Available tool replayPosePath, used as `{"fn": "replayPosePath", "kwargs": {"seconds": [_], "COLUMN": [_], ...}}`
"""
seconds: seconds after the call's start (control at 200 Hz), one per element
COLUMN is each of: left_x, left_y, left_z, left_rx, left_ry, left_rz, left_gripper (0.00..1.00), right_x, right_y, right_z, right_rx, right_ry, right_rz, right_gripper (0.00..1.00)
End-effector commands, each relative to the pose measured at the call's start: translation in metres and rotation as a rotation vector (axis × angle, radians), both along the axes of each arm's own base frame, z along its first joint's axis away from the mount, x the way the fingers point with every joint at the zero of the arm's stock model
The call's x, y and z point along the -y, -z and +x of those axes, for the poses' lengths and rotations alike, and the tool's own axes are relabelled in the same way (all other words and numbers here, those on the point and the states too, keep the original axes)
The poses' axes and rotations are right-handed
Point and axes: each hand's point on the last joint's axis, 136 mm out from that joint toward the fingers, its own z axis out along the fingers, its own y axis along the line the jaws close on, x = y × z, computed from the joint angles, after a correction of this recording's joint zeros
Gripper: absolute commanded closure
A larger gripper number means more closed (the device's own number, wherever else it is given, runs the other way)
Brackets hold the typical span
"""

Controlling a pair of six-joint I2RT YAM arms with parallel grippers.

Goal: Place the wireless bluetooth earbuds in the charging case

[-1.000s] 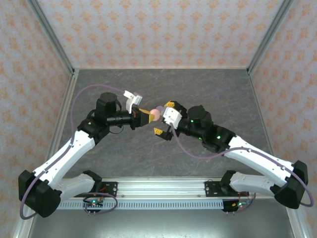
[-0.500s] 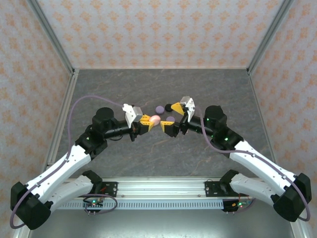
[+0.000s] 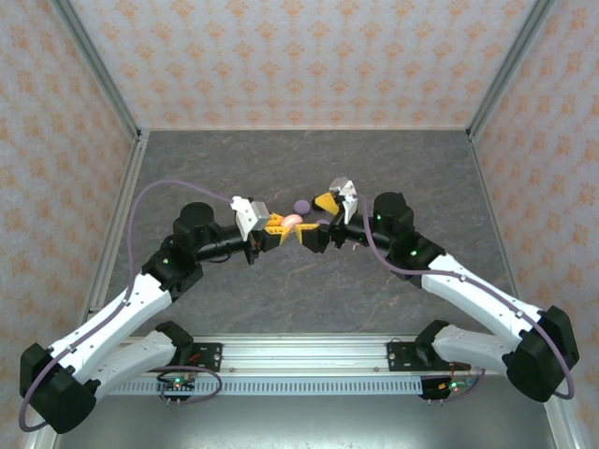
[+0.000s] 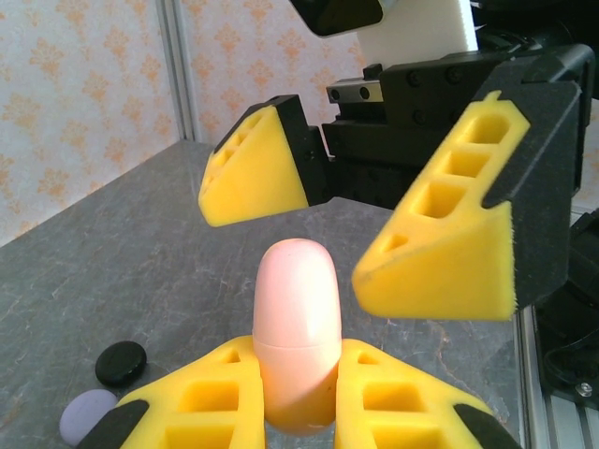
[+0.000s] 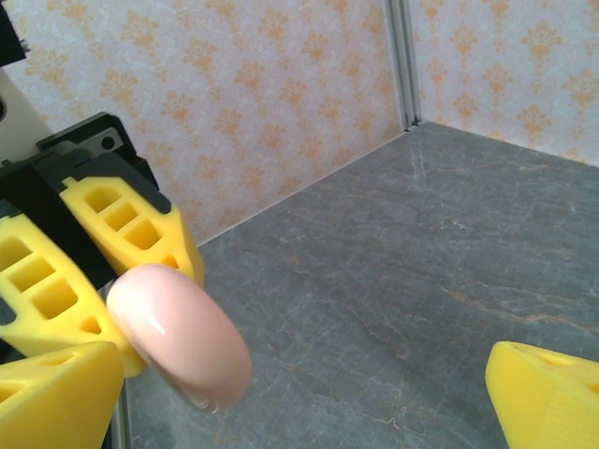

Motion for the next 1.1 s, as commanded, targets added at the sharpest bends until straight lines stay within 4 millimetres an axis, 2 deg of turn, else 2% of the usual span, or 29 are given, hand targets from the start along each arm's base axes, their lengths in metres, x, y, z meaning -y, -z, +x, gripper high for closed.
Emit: {"fn": "replayPosePath", "kwargs": {"seconds": [0.0, 0.37, 0.44, 0.556, 0.711, 0.806, 0.881, 0.956, 1.096], "left_x": [0.003, 0.004, 0.004, 0.003, 0.000, -0.001, -0.003, -0.004, -0.008], "left_y": [-0.014, -0.013, -0.013, -0.012, -0.005, -0.002, 0.000, 0.001, 0.001], "left_z": [-0.005, -0.008, -0.008, -0.007, -0.005, -0.004, -0.005, -0.006, -0.009], "left_rx": [0.072, 0.075, 0.078, 0.078, 0.072, 0.072, 0.069, 0.069, 0.073], "left_ry": [0.029, 0.038, 0.039, 0.031, 0.007, -0.002, -0.007, -0.014, -0.028], "left_rz": [-0.017, -0.010, -0.009, -0.002, 0.013, 0.016, 0.016, 0.012, 0.004], "left_gripper": [1.00, 1.00, 1.00, 1.00, 1.00, 1.00, 1.00, 1.00, 1.00], "right_x": [0.003, 0.000, -0.001, 0.000, 0.015, 0.034, 0.053, 0.072, 0.102], "right_y": [-0.029, -0.027, -0.025, -0.034, -0.056, -0.059, -0.043, -0.016, 0.051], "right_z": [0.014, 0.033, 0.033, 0.031, 0.024, 0.032, 0.046, 0.059, 0.070], "right_rx": [0.068, 0.039, 0.031, 0.031, 0.037, -0.024, -0.152, -0.305, -0.569], "right_ry": [0.062, 0.107, 0.100, 0.095, 0.125, 0.224, 0.335, 0.430, 0.585], "right_rz": [0.043, -0.014, -0.018, 0.010, 0.070, 0.088, 0.057, 0.000, -0.133], "right_gripper": [0.00, 0.01, 0.01, 0.01, 0.01, 0.01, 0.01, 0.04, 0.12]}}
